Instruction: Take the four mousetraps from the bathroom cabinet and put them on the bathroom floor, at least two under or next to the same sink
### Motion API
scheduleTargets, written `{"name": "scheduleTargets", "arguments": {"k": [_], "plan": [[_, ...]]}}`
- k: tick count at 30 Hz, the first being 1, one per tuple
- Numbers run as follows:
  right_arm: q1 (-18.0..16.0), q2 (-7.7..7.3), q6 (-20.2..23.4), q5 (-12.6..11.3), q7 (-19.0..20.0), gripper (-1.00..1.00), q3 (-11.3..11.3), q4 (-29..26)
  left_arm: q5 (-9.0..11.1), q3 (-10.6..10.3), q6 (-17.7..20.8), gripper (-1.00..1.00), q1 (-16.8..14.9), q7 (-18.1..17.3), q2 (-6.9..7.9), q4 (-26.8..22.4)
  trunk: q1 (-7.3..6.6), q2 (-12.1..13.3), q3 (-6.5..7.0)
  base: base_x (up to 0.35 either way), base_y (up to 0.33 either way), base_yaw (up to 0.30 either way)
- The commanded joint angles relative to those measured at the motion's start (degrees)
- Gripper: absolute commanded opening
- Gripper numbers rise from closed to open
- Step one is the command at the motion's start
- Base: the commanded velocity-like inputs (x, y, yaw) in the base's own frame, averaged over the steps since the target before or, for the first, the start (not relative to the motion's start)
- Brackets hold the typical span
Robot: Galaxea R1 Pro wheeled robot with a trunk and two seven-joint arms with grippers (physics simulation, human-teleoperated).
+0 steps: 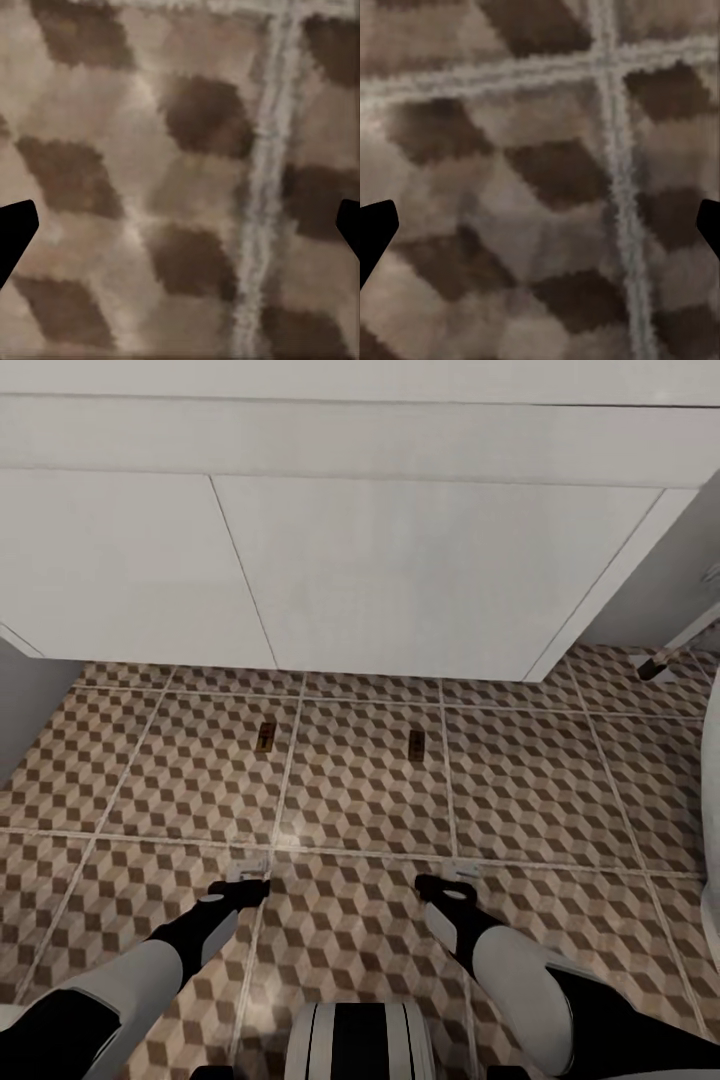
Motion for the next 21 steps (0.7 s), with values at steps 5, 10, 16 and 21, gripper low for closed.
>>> {"name": "scheduleTargets", "arguments": {"k": [5,10,16,21], "plan": [[0.3,0.02,-0.7,3.4,-0.2,1.0,-0.2,0.2,0.5,-0.5,0.1,1.0,0.1,0.3,-0.07,-0.1,-0.01,0.0,-0.03,-0.019,0.0,0.0],[1.2,0.02,-0.8,4.9,-0.2,1.0,-0.1,0.3,0.5,-0.5,0.0,1.0,0.1,0.3,-0.05,0.0,-0.01,0.0,-0.03,-0.006,0.0,0.0],[2.1,0.02,-0.8,5.5,-0.2,1.0,0.0,0.4,0.5,-0.5,0.1,1.0,0.2,0.4,-0.04,0.8,-0.01,0.0,-0.03,-0.002,0.0,0.0],[2.5,0.02,-0.8,5.7,-0.3,1.0,0.0,0.8,0.5,-0.5,0.1,1.0,0.2,0.4,-0.05,2.2,-0.01,0.0,-0.03,0.0,0.0,0.0]]}}
